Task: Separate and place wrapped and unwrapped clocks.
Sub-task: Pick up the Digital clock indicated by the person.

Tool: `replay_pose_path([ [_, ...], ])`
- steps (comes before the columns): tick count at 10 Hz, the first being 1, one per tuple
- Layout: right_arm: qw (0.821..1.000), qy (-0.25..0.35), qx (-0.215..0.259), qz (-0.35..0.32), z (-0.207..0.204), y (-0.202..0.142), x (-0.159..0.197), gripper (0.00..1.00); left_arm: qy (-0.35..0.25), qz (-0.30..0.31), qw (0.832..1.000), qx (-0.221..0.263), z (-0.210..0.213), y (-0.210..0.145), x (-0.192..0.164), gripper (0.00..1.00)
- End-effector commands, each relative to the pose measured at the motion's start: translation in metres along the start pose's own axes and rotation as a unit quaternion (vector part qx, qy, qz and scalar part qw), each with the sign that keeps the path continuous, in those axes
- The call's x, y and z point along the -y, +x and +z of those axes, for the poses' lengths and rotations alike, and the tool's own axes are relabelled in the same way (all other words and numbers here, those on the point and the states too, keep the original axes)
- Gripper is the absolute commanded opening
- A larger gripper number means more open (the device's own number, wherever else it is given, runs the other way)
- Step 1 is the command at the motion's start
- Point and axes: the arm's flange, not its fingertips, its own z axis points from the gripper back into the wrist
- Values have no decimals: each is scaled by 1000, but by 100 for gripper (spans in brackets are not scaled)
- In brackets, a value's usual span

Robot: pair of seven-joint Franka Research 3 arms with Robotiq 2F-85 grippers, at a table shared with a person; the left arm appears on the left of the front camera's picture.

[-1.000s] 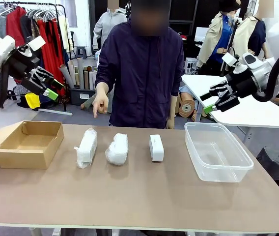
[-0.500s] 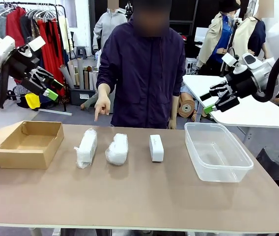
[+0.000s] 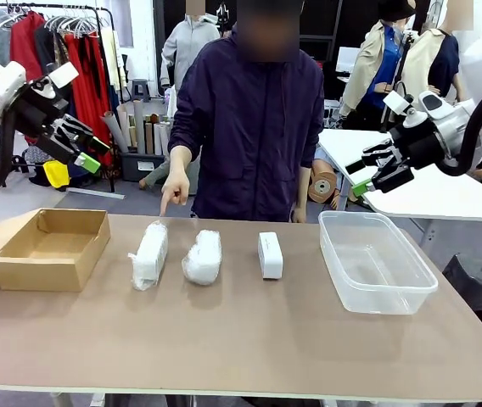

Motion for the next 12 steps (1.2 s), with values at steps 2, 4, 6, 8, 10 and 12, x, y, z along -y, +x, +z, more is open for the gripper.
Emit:
replay_pose_path([
  [2, 1000, 1, 3, 5, 2, 2, -1, 100, 0, -1, 1000, 1, 0, 1, 0, 100],
  [4, 1000, 1, 3, 5, 2, 2, -1, 100, 0, -1, 1000, 1, 0, 1, 0, 100],
  [6, 1000, 1, 3, 5, 2, 2, -1, 100, 0, 0, 1000, 0, 0, 0, 0, 100],
  [8, 1000, 1, 3, 5, 2, 2, -1, 100, -9, 51, 995, -81, -27, 23, 6, 100],
  [10, 1000, 1, 3, 5, 2, 2, -1, 100, 39, 135, 983, -118, -62, 42, 14, 100],
  [12, 1000, 1, 3, 5, 2, 2, -1, 100, 111, 184, 961, -176, -87, 47, 19, 100],
])
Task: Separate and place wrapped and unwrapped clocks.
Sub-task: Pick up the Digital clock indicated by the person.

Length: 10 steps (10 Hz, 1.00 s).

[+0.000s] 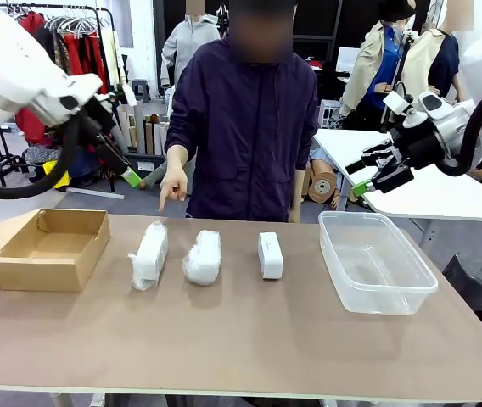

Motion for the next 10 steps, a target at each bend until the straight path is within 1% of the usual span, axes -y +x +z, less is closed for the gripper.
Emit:
replay_pose_path([
  [1, 1000, 1, 3, 4, 2, 2, -1, 100, 85, 55, 992, -72, -23, 0, 16, 100],
  [2, 1000, 1, 3, 4, 2, 2, -1, 100, 123, 72, 985, -100, -30, -2, 9, 100],
  [3, 1000, 1, 3, 4, 2, 2, -1, 100, 126, 84, 982, -114, -44, -3, 7, 100],
  [4, 1000, 1, 3, 4, 2, 2, -1, 100, 103, 86, 985, -112, -51, -4, 3, 100],
  [5, 1000, 1, 3, 4, 2, 2, -1, 100, 103, 81, 986, -106, -54, -5, 0, 100],
  [6, 1000, 1, 3, 4, 2, 2, -1, 100, 122, 68, 985, -98, -48, -7, 5, 100],
  [9, 1000, 1, 3, 4, 2, 2, -1, 100, 122, 68, 985, -98, -48, -7, 5, 100],
  [10, 1000, 1, 3, 4, 2, 2, -1, 100, 117, 72, 985, -102, -54, -5, 5, 100],
])
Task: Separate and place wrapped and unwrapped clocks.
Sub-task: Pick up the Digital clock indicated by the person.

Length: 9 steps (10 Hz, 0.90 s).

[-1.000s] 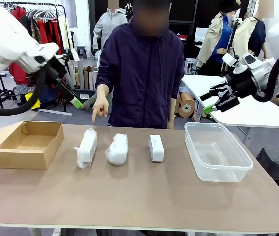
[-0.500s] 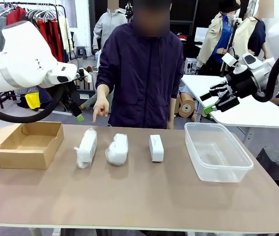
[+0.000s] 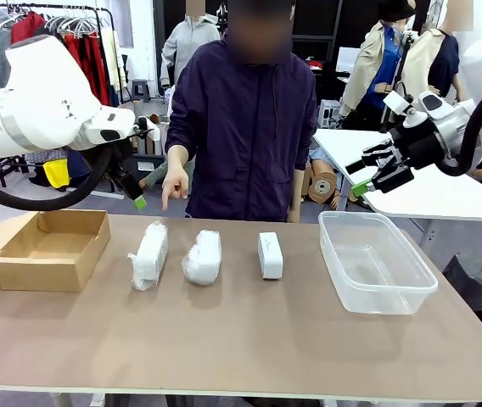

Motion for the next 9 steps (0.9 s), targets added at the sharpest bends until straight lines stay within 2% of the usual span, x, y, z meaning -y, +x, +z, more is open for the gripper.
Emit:
replay_pose_path([
  [1, 1000, 1, 3, 4, 1, 2, -1, 100, 34, 90, 994, -47, -12, 8, 4, 100],
  [2, 1000, 1, 3, 4, 1, 2, -1, 100, 69, 160, 982, -75, -19, 19, 8, 100],
  [3, 1000, 1, 3, 4, 1, 2, -1, 100, 78, 205, 971, -94, -26, 27, 10, 100],
  [4, 1000, 1, 3, 4, 1, 2, -1, 100, 92, 269, 954, -95, -40, 36, 16, 100],
  [5, 1000, 1, 3, 4, 1, 2, -1, 100, 89, 300, 945, -94, -52, 39, 13, 100],
  [6, 1000, 1, 3, 4, 1, 2, -1, 100, 84, 348, 929, -92, -64, 41, 11, 100],
  [7, 1000, 1, 3, 4, 1, 2, -1, 100, 77, 379, 918, -90, -73, 41, 9, 100],
  [9, 1000, 1, 3, 4, 1, 2, -1, 100, 76, 385, 915, -94, -92, 39, 3, 100],
])
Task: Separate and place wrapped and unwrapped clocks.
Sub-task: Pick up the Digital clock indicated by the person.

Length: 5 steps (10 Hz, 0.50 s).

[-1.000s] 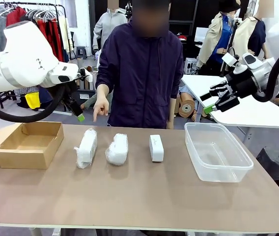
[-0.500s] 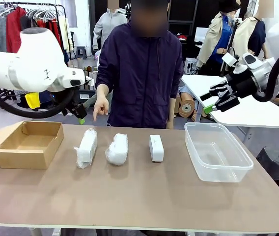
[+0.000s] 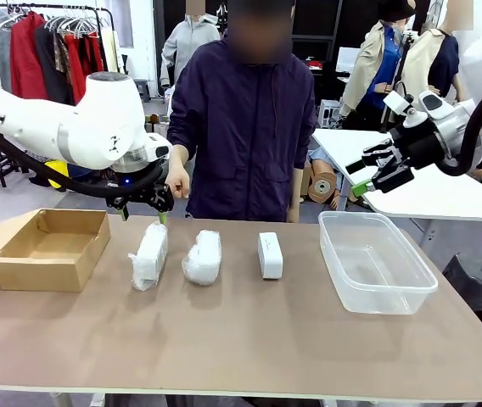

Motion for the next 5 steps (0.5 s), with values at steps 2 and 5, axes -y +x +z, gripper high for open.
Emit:
replay_pose_path([
  [2, 1000, 1, 3, 4, 1, 2, -1, 100, 12, 1, 1000, 11, -12, 7, -3, 100],
  [5, 1000, 1, 3, 4, 1, 2, -1, 100, 7, -30, 1000, -6, -30, -2, -8, 100],
])
